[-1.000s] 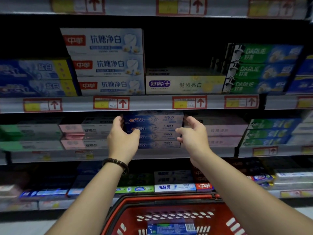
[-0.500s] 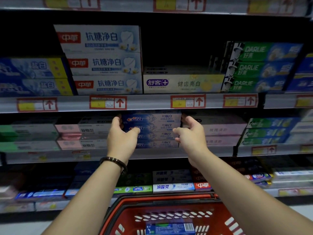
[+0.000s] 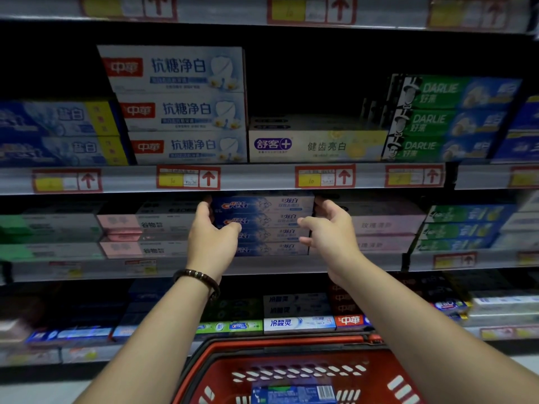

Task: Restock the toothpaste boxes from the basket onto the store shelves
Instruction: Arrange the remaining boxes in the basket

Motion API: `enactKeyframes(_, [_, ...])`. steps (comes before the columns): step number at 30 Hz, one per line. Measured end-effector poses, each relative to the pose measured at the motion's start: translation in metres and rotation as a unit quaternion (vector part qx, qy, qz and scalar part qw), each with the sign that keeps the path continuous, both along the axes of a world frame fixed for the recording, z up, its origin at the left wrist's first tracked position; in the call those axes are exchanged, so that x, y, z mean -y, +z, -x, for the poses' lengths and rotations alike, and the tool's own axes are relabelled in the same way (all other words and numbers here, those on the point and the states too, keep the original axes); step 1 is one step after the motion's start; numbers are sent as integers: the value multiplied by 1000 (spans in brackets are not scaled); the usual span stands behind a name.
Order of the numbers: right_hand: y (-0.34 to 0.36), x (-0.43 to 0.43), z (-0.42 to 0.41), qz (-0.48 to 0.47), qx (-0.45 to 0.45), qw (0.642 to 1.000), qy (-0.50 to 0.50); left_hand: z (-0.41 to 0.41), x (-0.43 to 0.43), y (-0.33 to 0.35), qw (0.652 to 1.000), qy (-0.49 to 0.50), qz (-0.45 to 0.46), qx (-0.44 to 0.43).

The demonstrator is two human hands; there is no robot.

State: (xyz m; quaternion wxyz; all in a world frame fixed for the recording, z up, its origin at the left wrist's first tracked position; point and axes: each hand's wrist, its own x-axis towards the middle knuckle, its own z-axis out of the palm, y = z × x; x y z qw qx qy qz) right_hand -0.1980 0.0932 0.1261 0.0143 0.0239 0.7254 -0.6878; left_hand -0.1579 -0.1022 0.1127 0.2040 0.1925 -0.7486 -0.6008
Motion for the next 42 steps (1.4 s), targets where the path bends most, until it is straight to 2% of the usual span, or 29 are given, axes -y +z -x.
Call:
enactKeyframes(6, [0, 0, 1, 10, 7, 1000, 11, -1, 0, 2, 1000, -7, -7, 8])
enactKeyframes(12, [-2, 0, 3, 12, 9, 1000, 26, 3, 2, 3, 997, -8, -76, 14])
enactKeyframes(17, [-2, -1, 5, 14, 13, 999, 32, 3, 5, 4, 996, -19, -89, 20])
enactKeyframes(42, [-6, -12, -9, -9, -11, 1000, 9, -14, 0, 9, 998, -15, -49, -20])
